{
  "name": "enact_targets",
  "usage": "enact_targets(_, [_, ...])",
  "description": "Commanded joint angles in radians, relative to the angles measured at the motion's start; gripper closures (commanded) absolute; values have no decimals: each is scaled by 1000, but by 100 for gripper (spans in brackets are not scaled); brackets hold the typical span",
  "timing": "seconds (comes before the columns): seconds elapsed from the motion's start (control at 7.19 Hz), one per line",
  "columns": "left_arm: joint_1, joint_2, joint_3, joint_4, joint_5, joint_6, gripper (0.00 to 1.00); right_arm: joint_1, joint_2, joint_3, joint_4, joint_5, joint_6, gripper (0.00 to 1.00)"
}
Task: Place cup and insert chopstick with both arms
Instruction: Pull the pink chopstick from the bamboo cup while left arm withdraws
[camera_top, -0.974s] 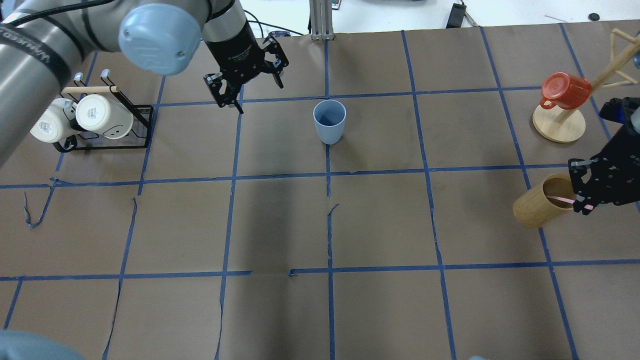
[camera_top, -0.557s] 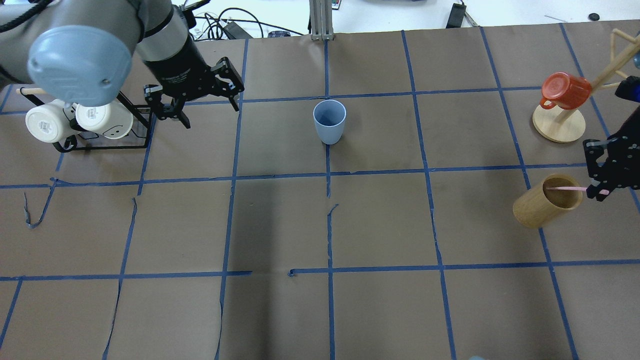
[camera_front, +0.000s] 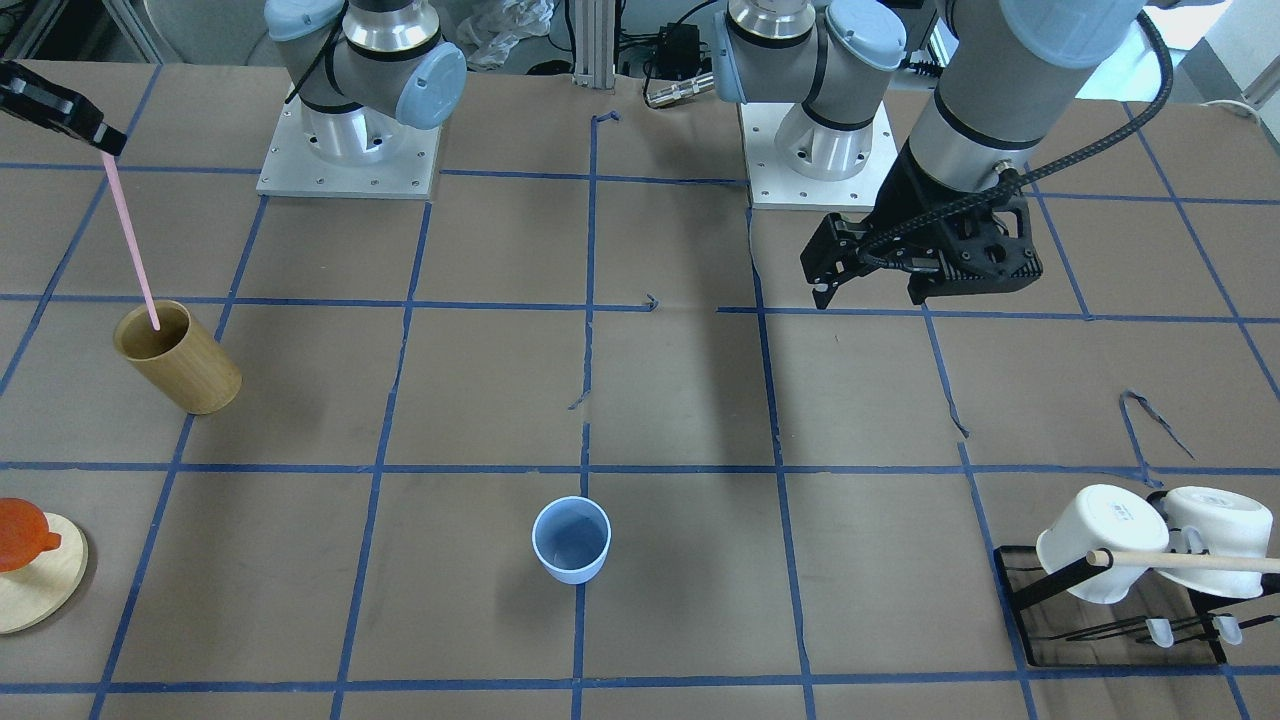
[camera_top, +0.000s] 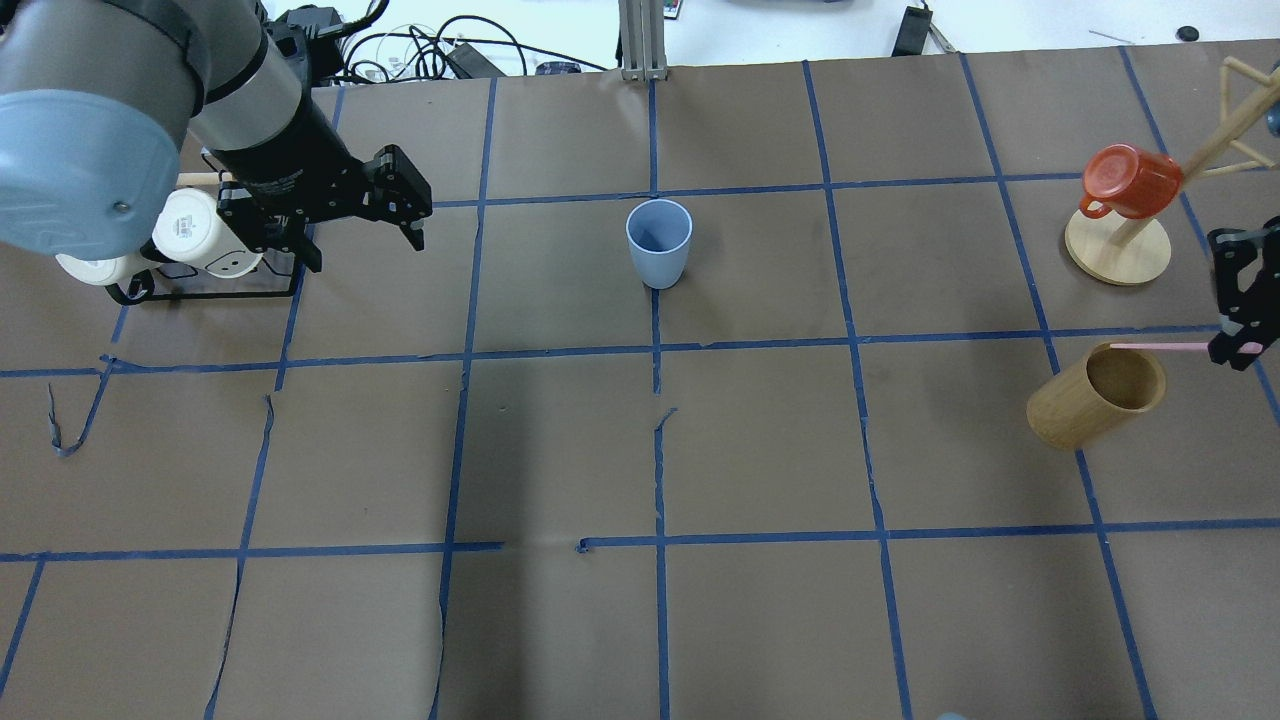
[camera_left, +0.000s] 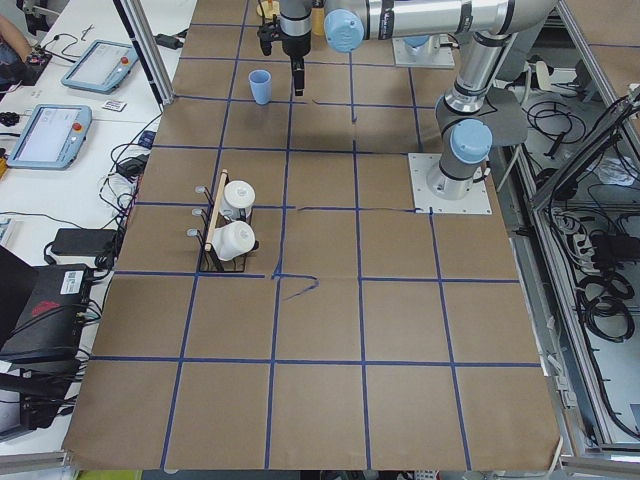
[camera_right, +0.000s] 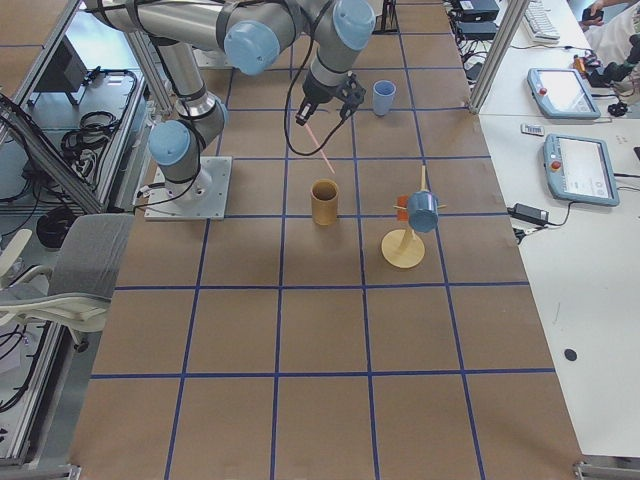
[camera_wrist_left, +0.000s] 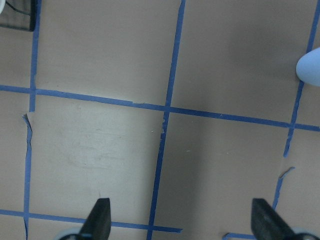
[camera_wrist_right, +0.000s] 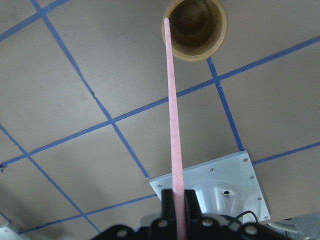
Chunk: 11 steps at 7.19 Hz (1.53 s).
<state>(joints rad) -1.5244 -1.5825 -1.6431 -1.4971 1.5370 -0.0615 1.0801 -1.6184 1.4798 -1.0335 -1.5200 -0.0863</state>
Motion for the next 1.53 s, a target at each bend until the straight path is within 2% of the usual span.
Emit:
enact_targets(0.0, [3,9,2,-11,0,6,0,114,3,-55,29,31,90,100])
enact_targets(0.28, [3,10,11,-12,3,8,0,353,91,-123,-112,32,265,100])
enact_targets(0.42, [3,12,12,-11,3,6,0,474,174,-210,-166,67,384,100])
enact_targets(0.7, [3,9,14,-11,3,6,0,596,372,-440,-220,193,589,99])
enact_targets(0.83, [3,10,14,-11,3,6,0,636,441,-507,-258,275,694,99])
enact_targets(1.11, [3,10,14,-14,5,6,0,687,517,-515,-396,317,813,97])
enact_targets(1.39, [3,10,14,-23,15,6,0,687,545,-512,-422,343,874,97])
